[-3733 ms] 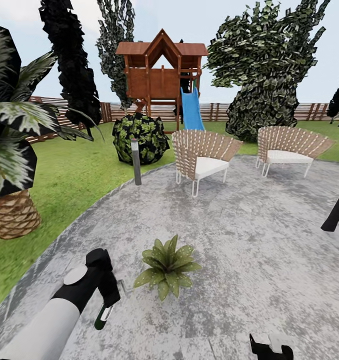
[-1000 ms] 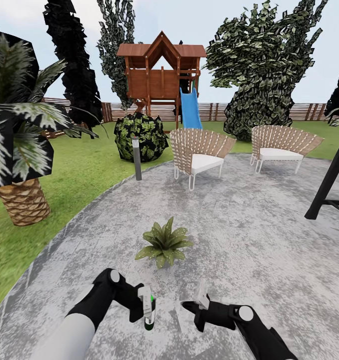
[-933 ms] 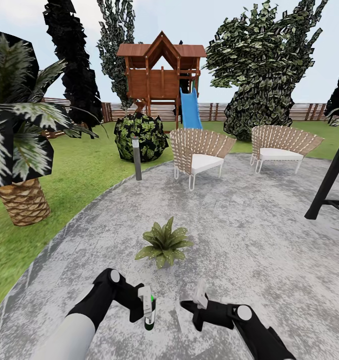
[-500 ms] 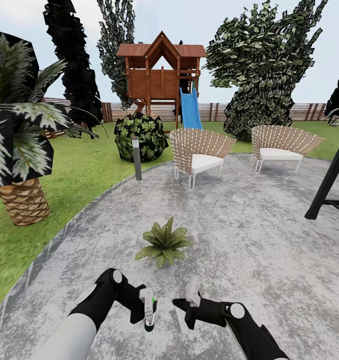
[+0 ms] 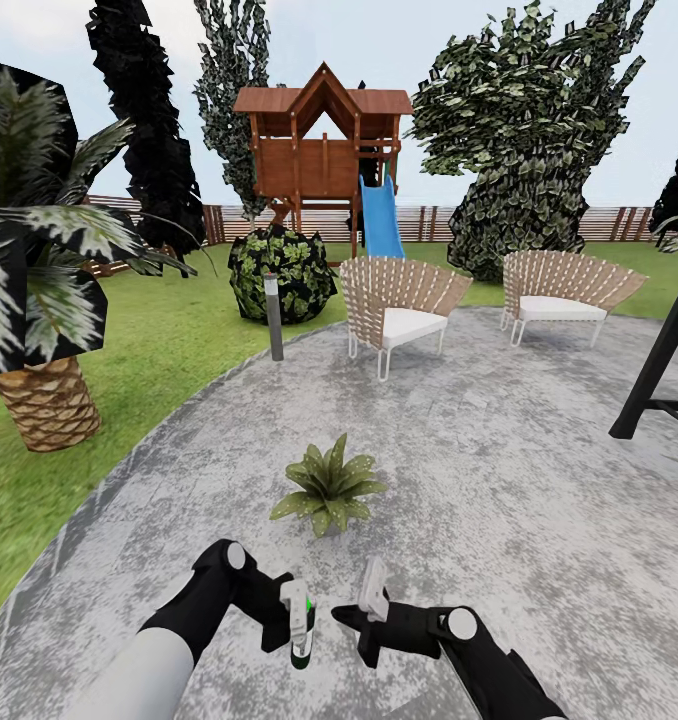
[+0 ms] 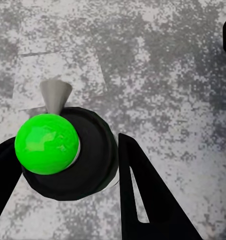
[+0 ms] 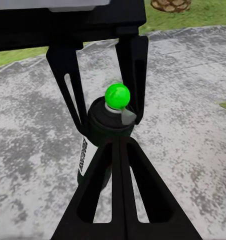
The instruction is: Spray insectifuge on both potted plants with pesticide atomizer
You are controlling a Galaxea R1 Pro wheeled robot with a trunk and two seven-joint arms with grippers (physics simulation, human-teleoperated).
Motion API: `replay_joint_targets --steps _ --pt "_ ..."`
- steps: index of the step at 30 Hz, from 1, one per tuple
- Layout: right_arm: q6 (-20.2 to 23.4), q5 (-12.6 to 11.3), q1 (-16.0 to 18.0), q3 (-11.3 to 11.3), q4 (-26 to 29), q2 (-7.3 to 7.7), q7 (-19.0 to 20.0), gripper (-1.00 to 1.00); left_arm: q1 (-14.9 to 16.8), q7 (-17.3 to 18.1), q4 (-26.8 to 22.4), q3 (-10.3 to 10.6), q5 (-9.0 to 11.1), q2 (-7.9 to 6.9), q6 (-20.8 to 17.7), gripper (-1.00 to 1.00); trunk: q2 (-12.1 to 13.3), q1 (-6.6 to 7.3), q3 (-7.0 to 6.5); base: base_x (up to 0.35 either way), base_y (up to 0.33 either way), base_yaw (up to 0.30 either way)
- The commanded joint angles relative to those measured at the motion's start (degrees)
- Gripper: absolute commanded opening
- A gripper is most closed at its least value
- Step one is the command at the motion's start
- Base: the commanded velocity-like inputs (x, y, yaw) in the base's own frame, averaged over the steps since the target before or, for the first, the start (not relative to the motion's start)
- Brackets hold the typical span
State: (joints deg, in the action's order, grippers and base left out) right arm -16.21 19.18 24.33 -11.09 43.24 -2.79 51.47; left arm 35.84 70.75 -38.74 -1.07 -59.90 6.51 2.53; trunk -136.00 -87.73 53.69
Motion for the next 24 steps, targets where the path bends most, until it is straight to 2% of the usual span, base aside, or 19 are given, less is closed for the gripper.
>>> replay_joint_targets --steps 1,9,14,24 --pt "-0.3 0.5 0.0 0.0 0.0 -0.02 0.0 -1.0 0.0 0.2 0.0 -0.1 -0.3 0.02 0.4 -1.0 0.0 0.01 0.06 0.0 0.0 0.0" --pt "-0.3 0.5 0.0 0.0 0.0 0.07 0.0 -1.0 0.0 0.8 1.2 -0.1 -0.4 -0.01 0.9 -1.0 0.0 0.01 0.06 0.0 0.0 0.0" --pt "-0.3 0.6 0.0 0.0 -0.1 0.29 0.0 -1.0 0.0 0.8 3.2 -0.2 -0.3 -0.01 3.9 -1.0 0.0 0.01 0.06 0.0 0.0 0.0" --pt "-0.4 0.6 0.0 0.1 -0.2 0.45 0.0 -1.0 0.0 0.8 4.0 -0.2 -0.2 0.68 4.1 -1.0 0.0 0.01 0.06 0.0 0.0 0.0"
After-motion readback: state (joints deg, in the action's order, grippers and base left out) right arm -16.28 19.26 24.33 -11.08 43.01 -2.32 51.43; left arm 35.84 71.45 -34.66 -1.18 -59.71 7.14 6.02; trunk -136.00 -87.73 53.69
